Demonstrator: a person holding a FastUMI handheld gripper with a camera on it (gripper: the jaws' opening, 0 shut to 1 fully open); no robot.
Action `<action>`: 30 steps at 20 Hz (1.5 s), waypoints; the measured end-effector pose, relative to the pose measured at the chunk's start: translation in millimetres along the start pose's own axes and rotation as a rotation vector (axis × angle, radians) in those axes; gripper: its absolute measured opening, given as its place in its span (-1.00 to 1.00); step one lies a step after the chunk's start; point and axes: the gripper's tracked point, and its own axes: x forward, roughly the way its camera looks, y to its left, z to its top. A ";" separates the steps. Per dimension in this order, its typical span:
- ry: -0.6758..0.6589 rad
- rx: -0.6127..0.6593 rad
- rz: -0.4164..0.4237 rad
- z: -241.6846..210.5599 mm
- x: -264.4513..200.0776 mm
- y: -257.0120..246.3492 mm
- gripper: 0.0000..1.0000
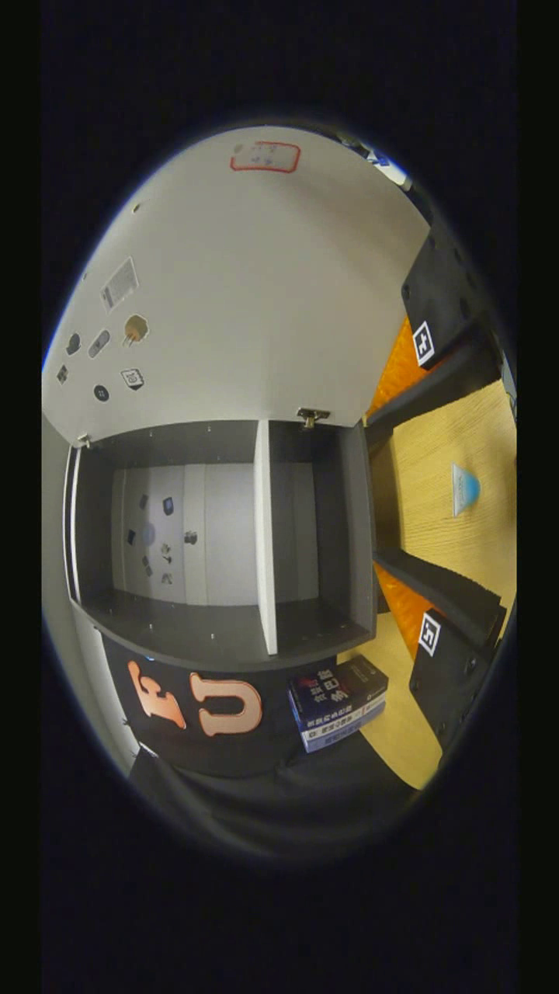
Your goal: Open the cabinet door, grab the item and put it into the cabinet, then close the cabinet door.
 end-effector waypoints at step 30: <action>0.347 0.031 0.015 -109.5 5.8 -3.0 0.11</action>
